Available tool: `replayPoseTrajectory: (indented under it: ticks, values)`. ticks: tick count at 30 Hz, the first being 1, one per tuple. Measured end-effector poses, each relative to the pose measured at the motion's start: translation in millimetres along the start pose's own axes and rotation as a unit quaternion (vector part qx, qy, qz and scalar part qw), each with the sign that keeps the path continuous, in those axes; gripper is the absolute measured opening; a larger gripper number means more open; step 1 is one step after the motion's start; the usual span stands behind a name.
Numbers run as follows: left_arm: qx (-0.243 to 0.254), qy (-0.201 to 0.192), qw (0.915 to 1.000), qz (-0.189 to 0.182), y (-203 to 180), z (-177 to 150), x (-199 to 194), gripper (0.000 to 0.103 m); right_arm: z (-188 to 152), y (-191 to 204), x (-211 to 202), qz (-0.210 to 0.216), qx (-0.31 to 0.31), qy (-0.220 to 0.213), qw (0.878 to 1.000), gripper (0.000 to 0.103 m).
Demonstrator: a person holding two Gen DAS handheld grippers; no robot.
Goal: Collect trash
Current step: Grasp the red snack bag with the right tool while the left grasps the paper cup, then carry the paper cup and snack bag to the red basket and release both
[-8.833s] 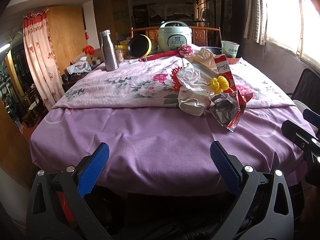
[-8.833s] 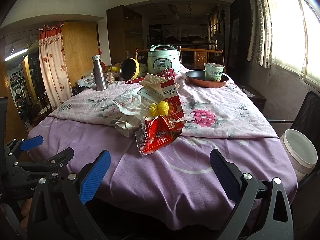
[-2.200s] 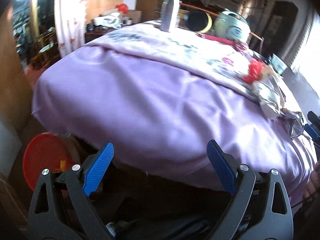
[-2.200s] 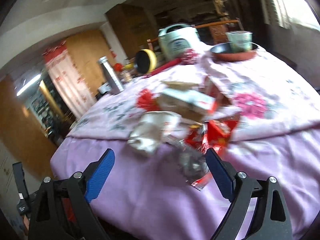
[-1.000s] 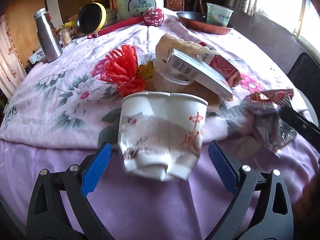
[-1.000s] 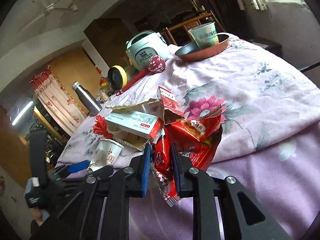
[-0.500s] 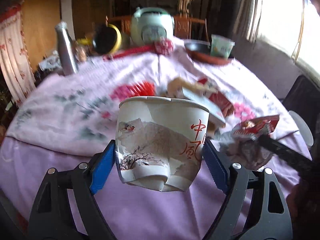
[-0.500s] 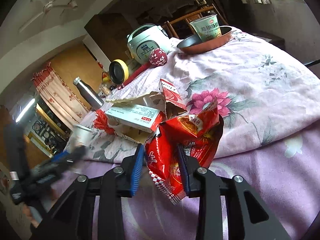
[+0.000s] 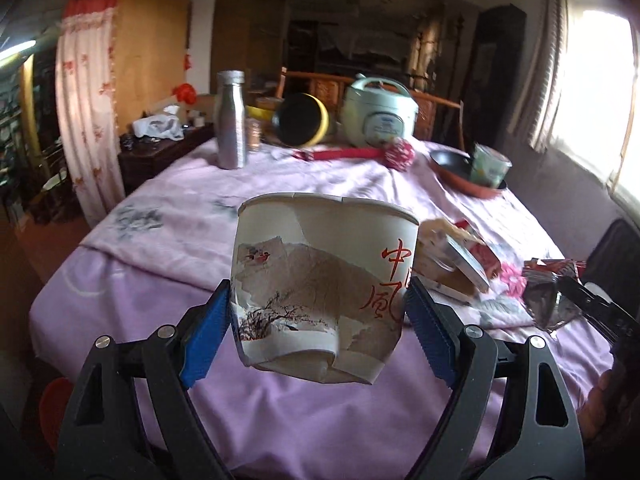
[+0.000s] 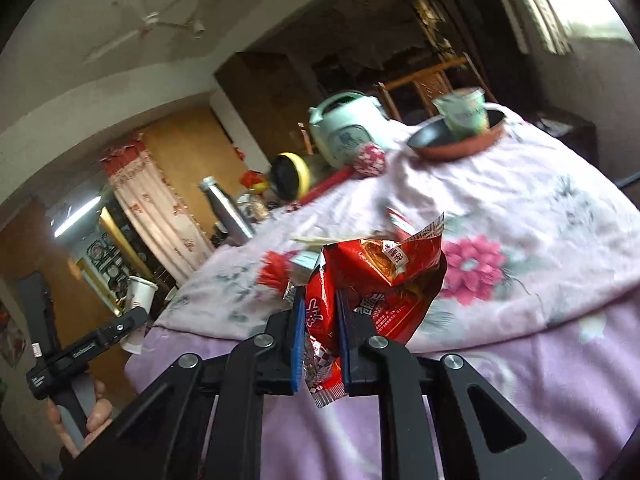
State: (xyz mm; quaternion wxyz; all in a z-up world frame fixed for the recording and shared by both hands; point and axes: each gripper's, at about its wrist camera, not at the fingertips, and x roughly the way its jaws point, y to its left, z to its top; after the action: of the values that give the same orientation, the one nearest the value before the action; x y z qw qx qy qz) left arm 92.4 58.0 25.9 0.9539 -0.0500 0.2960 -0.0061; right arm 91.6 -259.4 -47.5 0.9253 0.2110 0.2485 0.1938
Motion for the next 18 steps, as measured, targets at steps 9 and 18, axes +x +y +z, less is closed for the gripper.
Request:
replayPoseTrajectory:
  ticks: [9,18]
  values:
    - [-0.061,-0.020,0.9970,0.043,67,-13,-43,0.082,6,60,2,0.065,-0.040,0.016,0.997,0.015]
    - [-0.135,-0.039,0.9819,0.127,157,-55,-90,0.082,-5,140,19,0.130,-0.091,0.056,0.986,0.015]
